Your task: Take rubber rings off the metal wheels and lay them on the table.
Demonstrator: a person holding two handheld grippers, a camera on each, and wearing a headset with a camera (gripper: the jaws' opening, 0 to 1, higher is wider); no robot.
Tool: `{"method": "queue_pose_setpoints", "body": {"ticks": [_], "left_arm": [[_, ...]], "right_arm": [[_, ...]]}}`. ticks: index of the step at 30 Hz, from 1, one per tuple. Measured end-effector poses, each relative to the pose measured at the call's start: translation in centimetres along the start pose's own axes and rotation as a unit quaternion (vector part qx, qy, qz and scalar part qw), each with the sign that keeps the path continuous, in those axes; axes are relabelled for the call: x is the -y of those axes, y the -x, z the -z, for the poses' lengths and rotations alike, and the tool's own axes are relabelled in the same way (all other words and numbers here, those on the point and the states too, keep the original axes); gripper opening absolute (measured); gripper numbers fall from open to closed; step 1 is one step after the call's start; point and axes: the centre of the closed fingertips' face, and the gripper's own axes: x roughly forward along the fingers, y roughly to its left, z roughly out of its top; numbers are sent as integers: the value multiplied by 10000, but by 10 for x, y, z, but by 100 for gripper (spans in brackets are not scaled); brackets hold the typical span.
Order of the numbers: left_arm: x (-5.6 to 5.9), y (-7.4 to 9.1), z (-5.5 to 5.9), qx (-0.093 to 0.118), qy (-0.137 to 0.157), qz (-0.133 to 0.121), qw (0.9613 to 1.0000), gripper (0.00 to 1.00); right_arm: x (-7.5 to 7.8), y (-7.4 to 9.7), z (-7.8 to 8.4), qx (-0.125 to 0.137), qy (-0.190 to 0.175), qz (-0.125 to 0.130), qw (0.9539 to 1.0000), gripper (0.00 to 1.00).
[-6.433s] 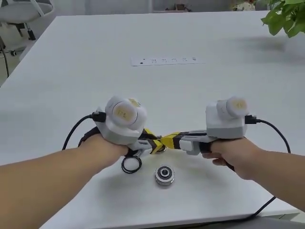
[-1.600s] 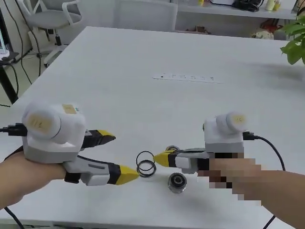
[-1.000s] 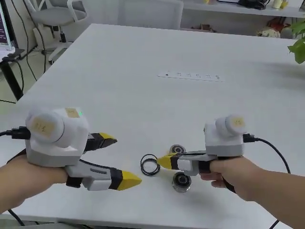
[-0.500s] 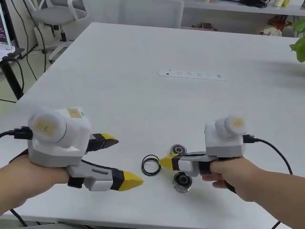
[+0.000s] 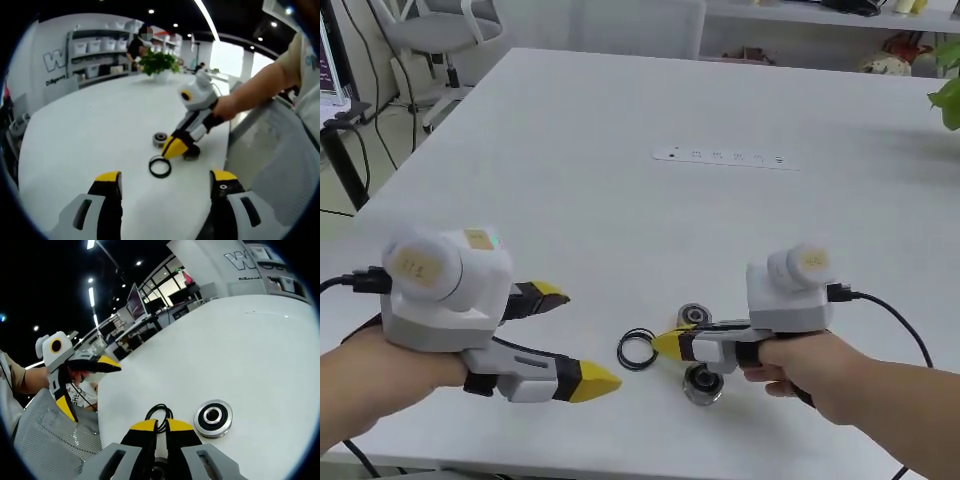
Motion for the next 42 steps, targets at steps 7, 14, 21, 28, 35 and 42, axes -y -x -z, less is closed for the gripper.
{"method": "queue_pose_setpoints", "body": {"ticks": [7, 14, 21, 28, 35, 42], "left_arm": [[1, -1, 1, -23, -5, 8, 10000, 72], [2, -1, -1, -32, -26, 9, 10000, 72], [4, 1, -5, -22, -56, 10, 10000, 73], [4, 4, -11, 30, -79, -20, 10000, 73], [5, 7, -18, 89, -97, -44, 9999, 74], [7, 12, -29, 193, -94, -81, 9997, 75]], "right_arm": [[0, 1, 1, -33, 69, 6, 10000, 9], [-2, 3, 1, -65, 196, 26, 9998, 17], [-11, 7, -8, 51, 230, -37, 9997, 22], [-21, 15, -22, 264, 260, -96, 9993, 26], [-26, 29, -37, 460, 423, -96, 9980, 32], [-24, 48, -45, 610, 541, -26, 9967, 39]]}}
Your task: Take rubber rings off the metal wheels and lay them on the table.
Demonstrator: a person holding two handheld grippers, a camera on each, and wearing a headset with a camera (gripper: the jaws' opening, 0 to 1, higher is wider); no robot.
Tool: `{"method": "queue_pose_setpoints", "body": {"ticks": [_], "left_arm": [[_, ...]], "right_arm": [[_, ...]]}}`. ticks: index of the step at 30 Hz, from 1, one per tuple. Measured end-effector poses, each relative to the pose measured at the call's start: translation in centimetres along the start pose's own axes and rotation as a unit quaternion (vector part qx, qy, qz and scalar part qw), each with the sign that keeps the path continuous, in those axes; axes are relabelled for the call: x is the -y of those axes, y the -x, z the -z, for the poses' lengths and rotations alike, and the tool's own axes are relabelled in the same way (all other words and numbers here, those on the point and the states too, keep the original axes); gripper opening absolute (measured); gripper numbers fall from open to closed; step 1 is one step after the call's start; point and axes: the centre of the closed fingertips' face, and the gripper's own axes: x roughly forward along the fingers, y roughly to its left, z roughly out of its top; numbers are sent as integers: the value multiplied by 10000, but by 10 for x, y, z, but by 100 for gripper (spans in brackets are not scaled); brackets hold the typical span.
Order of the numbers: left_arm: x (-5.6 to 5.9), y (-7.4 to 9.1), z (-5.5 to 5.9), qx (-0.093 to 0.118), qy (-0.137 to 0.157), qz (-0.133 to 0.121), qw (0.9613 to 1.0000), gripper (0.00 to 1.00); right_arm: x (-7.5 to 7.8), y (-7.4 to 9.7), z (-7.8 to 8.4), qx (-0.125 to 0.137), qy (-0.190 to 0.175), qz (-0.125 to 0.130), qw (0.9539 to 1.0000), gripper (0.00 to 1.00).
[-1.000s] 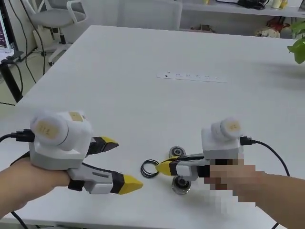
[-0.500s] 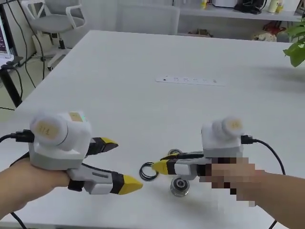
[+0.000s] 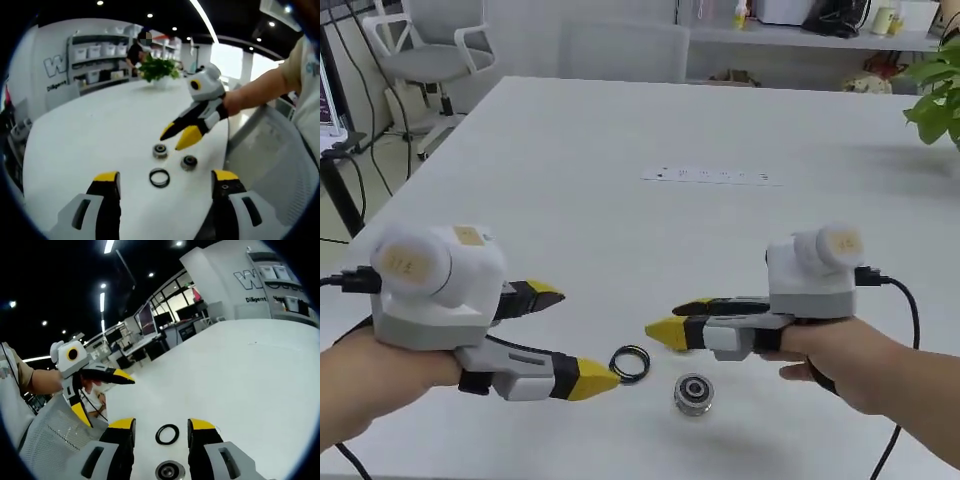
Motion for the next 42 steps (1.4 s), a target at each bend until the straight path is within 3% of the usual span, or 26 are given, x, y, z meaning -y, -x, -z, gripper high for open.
{"method": "queue_pose_setpoints", "body": {"ticks": [15, 23, 31, 42], "left_arm": [[7, 1, -13, 144, 22, 18, 9999, 78], [10, 0, -16, 192, 22, 46, 9998, 78], [11, 1, -18, 247, 47, 43, 9997, 80], [11, 8, -11, 257, 67, -13, 9996, 83]], "right_arm": [[5, 43, -6, 124, 369, 227, 9990, 52], [3, 64, -8, 156, 617, 478, 9968, 60], [2, 78, 5, -28, 817, 537, 9952, 65], [1, 94, 20, -150, 1100, 705, 9913, 73]]}}
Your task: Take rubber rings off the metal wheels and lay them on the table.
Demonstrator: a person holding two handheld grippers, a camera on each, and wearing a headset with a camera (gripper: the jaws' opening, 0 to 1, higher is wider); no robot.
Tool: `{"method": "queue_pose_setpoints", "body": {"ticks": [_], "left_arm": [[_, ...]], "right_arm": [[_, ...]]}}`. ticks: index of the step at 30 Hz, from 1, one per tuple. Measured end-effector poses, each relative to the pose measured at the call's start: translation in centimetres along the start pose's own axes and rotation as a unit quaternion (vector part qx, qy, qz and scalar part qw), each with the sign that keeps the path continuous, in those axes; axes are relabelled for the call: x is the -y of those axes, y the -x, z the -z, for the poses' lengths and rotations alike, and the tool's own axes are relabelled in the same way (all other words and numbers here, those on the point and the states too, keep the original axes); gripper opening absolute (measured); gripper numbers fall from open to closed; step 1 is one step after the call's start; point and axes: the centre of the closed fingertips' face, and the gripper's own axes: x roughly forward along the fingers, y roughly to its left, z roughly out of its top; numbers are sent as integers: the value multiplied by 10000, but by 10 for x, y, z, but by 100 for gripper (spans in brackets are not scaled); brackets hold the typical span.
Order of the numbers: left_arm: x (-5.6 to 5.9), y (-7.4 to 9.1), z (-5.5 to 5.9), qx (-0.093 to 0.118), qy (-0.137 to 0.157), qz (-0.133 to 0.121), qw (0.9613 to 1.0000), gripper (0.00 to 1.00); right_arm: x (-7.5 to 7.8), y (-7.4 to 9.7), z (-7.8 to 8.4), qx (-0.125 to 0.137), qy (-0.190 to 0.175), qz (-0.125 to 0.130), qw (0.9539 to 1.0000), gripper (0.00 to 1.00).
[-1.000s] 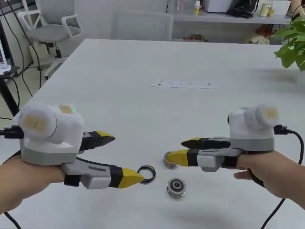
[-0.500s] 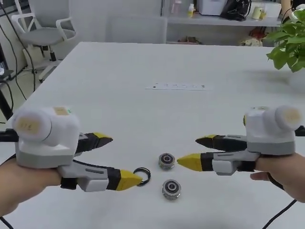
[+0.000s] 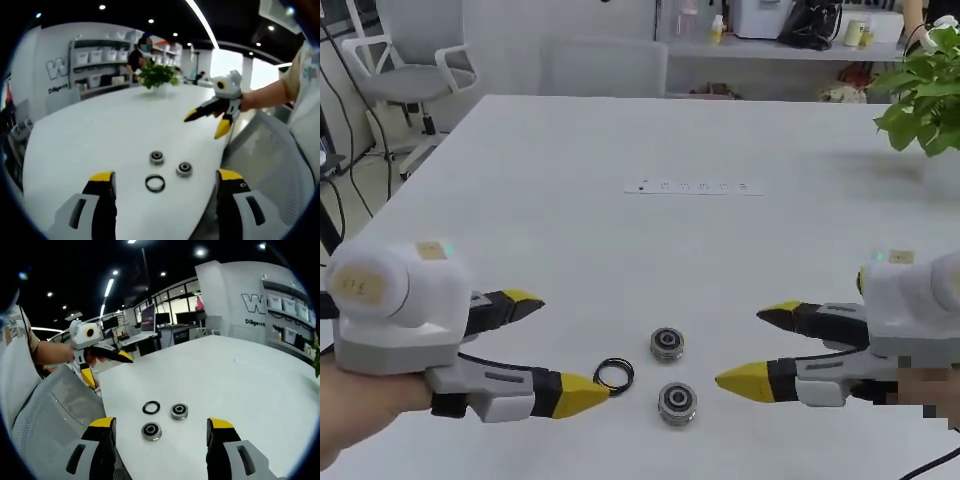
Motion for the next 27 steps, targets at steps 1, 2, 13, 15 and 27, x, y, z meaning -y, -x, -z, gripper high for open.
{"method": "queue_pose_setpoints", "body": {"ticks": [1, 2, 13, 15, 27], "left_arm": [[0, 1, 0, 24, 21, -15, 10000, 83], [0, 2, 0, 41, 36, -23, 10000, 84], [4, 11, 7, 108, 134, -132, 9998, 85], [4, 13, 7, 112, 147, -156, 9997, 85], [0, 21, 6, 203, 230, -365, 9989, 86]], "right_arm": [[-1, 2, 2, -14, 25, 21, 10000, 74], [-1, 3, 3, -28, 37, 36, 10000, 75], [-6, 14, 13, -38, 131, 191, 9997, 81], [-7, 15, 14, -13, 139, 225, 9996, 81], [-6, 20, 15, 29, 190, 371, 9991, 86]]}}
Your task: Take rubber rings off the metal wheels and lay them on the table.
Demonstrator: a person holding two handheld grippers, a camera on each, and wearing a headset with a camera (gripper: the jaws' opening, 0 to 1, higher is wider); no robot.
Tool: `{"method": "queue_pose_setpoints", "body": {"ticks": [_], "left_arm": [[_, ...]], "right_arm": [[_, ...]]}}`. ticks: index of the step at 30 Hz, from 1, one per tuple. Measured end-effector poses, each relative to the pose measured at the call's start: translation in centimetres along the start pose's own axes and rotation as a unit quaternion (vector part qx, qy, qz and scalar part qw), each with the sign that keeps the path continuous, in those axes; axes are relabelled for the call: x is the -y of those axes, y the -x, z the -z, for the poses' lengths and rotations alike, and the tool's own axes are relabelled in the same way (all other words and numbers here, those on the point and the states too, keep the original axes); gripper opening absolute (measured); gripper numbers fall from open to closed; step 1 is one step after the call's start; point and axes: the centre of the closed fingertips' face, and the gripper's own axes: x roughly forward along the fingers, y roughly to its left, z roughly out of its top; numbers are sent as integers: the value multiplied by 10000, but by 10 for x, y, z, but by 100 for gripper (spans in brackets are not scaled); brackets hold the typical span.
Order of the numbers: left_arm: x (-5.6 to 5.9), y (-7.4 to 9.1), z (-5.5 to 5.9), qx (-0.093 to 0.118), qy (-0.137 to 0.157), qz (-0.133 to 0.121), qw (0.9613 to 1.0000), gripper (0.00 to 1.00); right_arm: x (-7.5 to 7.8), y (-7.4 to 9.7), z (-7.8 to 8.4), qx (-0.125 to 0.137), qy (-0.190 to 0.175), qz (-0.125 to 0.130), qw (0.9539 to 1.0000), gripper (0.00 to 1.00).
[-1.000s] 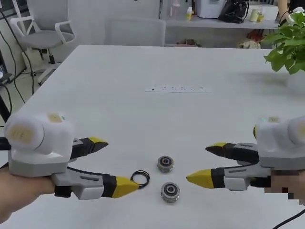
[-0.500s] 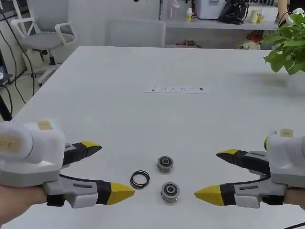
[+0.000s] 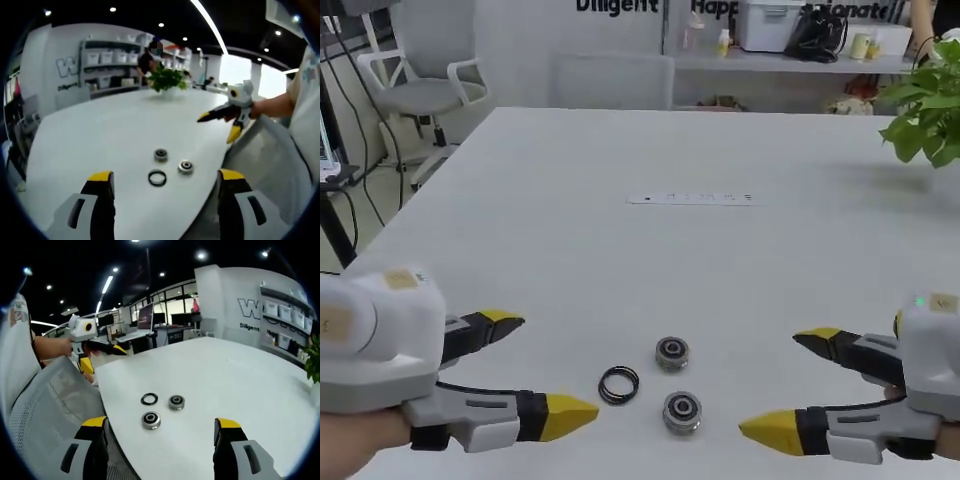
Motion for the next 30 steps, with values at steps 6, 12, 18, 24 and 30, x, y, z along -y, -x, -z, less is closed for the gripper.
{"method": "queue_pose_setpoints", "body": {"ticks": [6, 12, 18, 24, 30], "left_arm": [[1, 5, -4, 64, 19, -68, 10000, 86], [3, 7, -5, 83, 4, -111, 9999, 86], [2, 6, 1, 46, 99, -179, 9998, 85], [-3, 6, 2, 46, 40, -281, 9996, 85], [-5, 6, 5, 15, 142, -301, 9994, 85]], "right_arm": [[0, 0, 0, 9, 22, 30, 10000, 87], [-1, 1, 0, -5, 39, 39, 10000, 87], [-3, -1, 7, -79, 91, 60, 9999, 87], [-2, -2, 11, -166, 153, 91, 9997, 87], [-1, -2, 11, -162, 113, 118, 9997, 87]]}}
